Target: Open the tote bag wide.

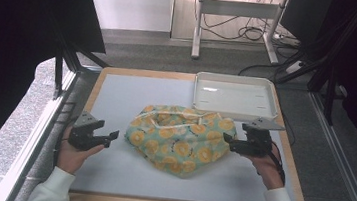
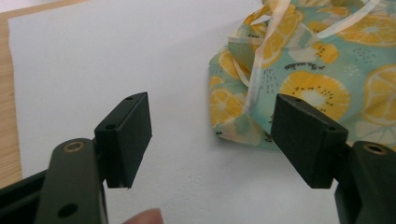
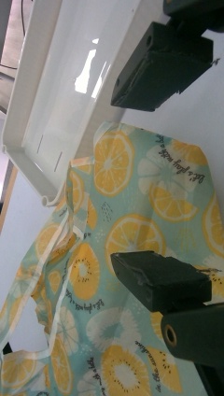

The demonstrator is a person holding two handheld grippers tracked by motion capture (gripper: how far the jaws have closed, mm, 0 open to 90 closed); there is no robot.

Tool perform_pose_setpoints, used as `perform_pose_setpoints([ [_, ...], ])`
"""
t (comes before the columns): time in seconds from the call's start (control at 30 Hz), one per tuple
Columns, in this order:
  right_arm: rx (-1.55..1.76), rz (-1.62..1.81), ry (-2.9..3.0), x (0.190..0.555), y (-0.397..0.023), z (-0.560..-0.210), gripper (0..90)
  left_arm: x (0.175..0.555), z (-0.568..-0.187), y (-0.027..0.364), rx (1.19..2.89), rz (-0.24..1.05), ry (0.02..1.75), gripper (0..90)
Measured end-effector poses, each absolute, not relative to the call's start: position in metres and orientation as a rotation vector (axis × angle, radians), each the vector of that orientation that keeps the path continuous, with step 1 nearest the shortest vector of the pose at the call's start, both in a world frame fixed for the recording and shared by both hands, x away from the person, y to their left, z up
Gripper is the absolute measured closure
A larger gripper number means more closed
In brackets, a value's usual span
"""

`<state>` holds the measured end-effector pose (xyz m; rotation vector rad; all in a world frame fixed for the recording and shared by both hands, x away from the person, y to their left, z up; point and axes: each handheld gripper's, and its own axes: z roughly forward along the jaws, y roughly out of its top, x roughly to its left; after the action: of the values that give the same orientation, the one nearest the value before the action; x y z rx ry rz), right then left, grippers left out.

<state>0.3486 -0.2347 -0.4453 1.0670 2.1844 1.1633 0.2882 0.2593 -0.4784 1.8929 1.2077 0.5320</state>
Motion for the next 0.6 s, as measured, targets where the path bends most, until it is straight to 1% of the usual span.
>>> perform_pose_setpoints([
  [0.33, 1.073, 1.182, 2.166, 0.348, -0.240, -0.442, 21.1, 0.287, -0.461, 0.251, 1.899, 0.524, 1.165, 29.9],
  [0.6, 1.054, 1.178, 2.177, 0.345, -0.237, -0.441, 21.0, 0.300, -0.452, 0.237, 1.922, 0.504, 1.144, 29.3],
])
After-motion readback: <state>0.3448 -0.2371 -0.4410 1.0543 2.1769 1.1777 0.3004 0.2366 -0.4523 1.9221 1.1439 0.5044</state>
